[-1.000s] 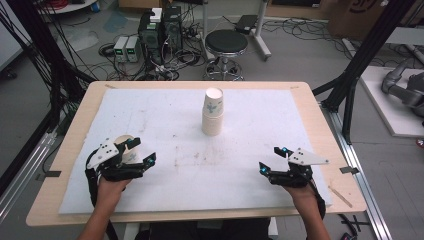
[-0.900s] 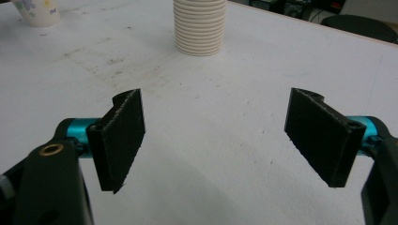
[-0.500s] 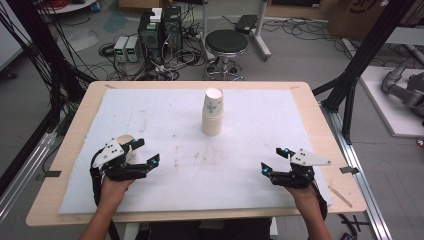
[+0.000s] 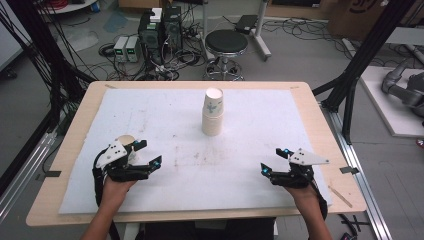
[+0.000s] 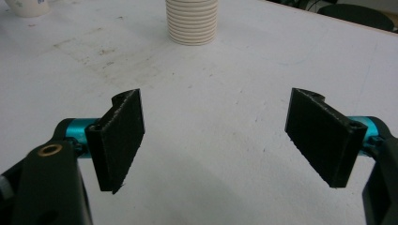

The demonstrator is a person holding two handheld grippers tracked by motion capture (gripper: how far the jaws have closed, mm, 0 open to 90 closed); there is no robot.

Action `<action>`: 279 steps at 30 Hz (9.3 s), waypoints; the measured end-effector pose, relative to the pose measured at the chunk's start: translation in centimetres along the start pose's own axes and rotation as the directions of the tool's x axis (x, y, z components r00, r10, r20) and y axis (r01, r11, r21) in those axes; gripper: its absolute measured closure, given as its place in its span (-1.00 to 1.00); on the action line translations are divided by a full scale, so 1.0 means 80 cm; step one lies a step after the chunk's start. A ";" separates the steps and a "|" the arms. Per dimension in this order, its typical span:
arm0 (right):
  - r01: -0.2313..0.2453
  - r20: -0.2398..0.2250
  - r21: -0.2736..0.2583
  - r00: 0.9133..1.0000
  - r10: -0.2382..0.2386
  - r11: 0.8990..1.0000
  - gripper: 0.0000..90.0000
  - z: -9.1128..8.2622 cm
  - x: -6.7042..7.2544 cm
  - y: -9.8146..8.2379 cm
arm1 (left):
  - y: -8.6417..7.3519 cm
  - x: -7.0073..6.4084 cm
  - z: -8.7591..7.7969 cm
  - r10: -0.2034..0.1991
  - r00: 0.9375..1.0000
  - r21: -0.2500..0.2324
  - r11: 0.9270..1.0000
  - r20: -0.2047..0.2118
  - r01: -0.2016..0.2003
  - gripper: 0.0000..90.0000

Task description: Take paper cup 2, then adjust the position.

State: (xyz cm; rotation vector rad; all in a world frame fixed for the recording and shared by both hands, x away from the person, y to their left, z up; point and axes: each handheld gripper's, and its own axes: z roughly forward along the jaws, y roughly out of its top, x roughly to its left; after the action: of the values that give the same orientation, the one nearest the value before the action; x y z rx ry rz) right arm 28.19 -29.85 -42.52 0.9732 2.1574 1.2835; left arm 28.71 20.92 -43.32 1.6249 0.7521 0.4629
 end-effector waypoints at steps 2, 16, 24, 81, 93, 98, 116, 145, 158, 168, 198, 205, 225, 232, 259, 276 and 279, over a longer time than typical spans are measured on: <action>0.005 -0.007 -0.001 1.000 -0.005 1.000 -0.54 0.000 0.001 0.000 | 0.000 -0.003 0.001 0.001 1.000 -0.002 1.000 0.001 -0.001 -0.65; -0.001 -0.036 -0.029 0.999 0.000 1.000 -0.55 -0.002 0.001 0.000 | 0.021 -0.008 0.028 0.000 1.000 0.001 1.000 0.003 0.000 -0.65; 0.003 -0.050 -0.036 0.999 -0.005 0.999 -0.55 -0.003 0.000 -0.001 | 0.052 -0.003 0.051 -0.009 1.000 -0.006 1.000 0.026 0.010 -0.65; -0.015 -0.068 -0.037 0.998 0.012 0.999 -0.55 -0.005 -0.003 -0.001 | 0.186 0.002 0.257 0.025 0.992 0.193 0.980 0.121 -0.048 -0.65; -0.015 -0.072 -0.035 0.997 0.012 0.999 -0.55 -0.005 -0.004 -0.002 | 0.180 0.004 0.281 0.016 0.994 0.227 0.973 0.110 -0.041 -0.54; -0.016 -0.071 -0.033 0.997 0.014 0.999 -0.55 -0.006 -0.004 -0.002 | 0.179 0.006 0.283 0.030 0.995 0.246 0.968 0.096 -0.053 -0.41; -0.020 -0.075 -0.031 0.997 0.017 0.999 -0.55 -0.004 -0.004 -0.002 | 0.202 0.000 0.267 0.053 0.994 0.153 0.986 0.092 -0.067 -0.26; -0.017 -0.090 -0.020 0.996 0.015 1.000 -0.55 0.001 0.006 -0.001 | 0.244 0.009 0.127 0.064 0.989 -0.037 0.998 0.136 -0.059 -0.24; -0.005 -0.088 -0.015 0.996 0.004 1.000 -0.55 0.003 0.009 -0.001 | 0.187 0.007 0.071 0.031 0.979 -0.057 0.998 0.199 -0.020 -0.24; -0.003 -0.113 -0.027 0.994 0.000 1.000 -0.55 0.006 0.012 0.003 | 0.139 -0.007 0.060 0.010 0.973 -0.020 1.000 0.230 -0.006 -0.24; 0.006 -0.175 -0.029 0.985 -0.011 1.000 -0.55 0.018 0.021 0.010 | 0.083 -0.027 0.073 -0.016 0.958 0.039 0.999 0.285 0.005 -0.25; 0.002 -0.201 -0.031 0.980 -0.008 1.000 -0.55 0.019 0.023 0.012 | 0.080 -0.029 0.079 -0.017 0.955 0.057 0.998 0.298 0.000 -0.25; 0.045 -0.329 -0.054 0.942 -0.061 0.998 -0.55 0.024 0.052 0.023 | 0.068 -0.064 0.090 -0.014 0.913 0.071 0.997 0.408 -0.016 -0.25; 0.036 -0.355 -0.068 0.933 -0.058 0.997 -0.55 0.025 0.055 0.025 | 0.066 -0.073 0.101 -0.010 0.898 0.086 0.996 0.439 -0.031 -0.24; 0.143 -0.505 -0.076 0.848 -0.162 0.987 -0.55 0.059 0.087 0.072 | 0.071 -0.092 0.114 0.006 0.858 0.089 0.994 0.513 -0.061 -0.24; 0.146 -0.535 -0.074 0.829 -0.163 0.987 -0.55 0.069 0.097 0.063 | 0.072 -0.109 0.123 0.015 0.830 0.095 0.992 0.557 -0.081 -0.25; 0.148 -0.543 -0.074 0.824 -0.165 0.986 -0.55 0.070 0.099 0.063 | 0.071 -0.112 0.124 0.007 0.824 0.090 0.993 0.567 -0.071 -0.24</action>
State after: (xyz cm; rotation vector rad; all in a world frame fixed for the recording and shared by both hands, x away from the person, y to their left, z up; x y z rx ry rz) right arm 28.51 -19.03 -40.83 0.4204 2.5595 1.6536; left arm 30.27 7.25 -38.71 1.7578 0.2926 -0.0510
